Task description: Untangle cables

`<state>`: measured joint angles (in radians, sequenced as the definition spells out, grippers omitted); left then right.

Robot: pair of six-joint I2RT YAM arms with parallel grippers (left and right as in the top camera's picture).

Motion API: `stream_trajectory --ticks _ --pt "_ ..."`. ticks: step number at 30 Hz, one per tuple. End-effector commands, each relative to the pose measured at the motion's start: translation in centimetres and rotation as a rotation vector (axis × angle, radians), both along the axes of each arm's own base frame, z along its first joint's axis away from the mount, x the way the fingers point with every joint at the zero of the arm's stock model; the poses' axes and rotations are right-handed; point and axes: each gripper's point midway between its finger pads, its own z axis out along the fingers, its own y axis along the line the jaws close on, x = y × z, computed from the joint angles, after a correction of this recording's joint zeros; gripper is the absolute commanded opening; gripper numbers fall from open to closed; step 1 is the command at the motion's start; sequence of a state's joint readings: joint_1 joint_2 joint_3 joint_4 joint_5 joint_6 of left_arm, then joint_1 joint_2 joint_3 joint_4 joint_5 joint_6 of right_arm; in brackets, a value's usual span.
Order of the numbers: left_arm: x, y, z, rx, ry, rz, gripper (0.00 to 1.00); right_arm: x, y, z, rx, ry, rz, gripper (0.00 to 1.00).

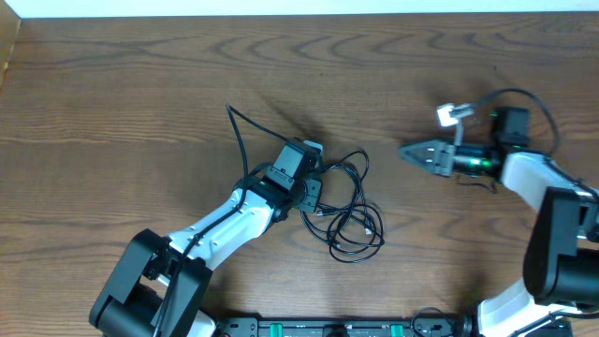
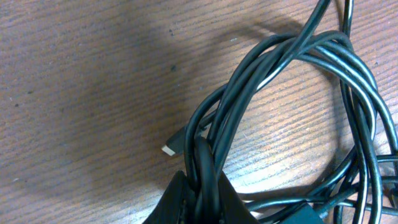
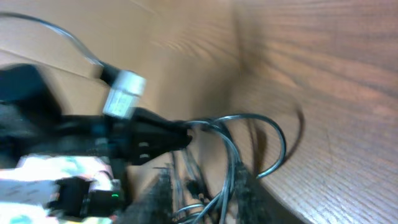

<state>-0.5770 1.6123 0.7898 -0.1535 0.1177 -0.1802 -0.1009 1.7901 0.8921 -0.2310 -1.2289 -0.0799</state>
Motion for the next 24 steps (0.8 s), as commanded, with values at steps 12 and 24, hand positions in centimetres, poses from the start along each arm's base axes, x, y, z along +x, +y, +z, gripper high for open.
stream_trajectory --ticks 12,24 --pt "0.0 0.2 -0.1 0.001 0.006 0.004 0.08 1.3 7.6 -5.1 -0.265 0.568 -0.453 0.42" --pt "0.0 0.2 -0.1 0.001 0.006 0.004 0.08 3.2 10.4 -5.6 -0.229 0.560 -0.634 0.36"
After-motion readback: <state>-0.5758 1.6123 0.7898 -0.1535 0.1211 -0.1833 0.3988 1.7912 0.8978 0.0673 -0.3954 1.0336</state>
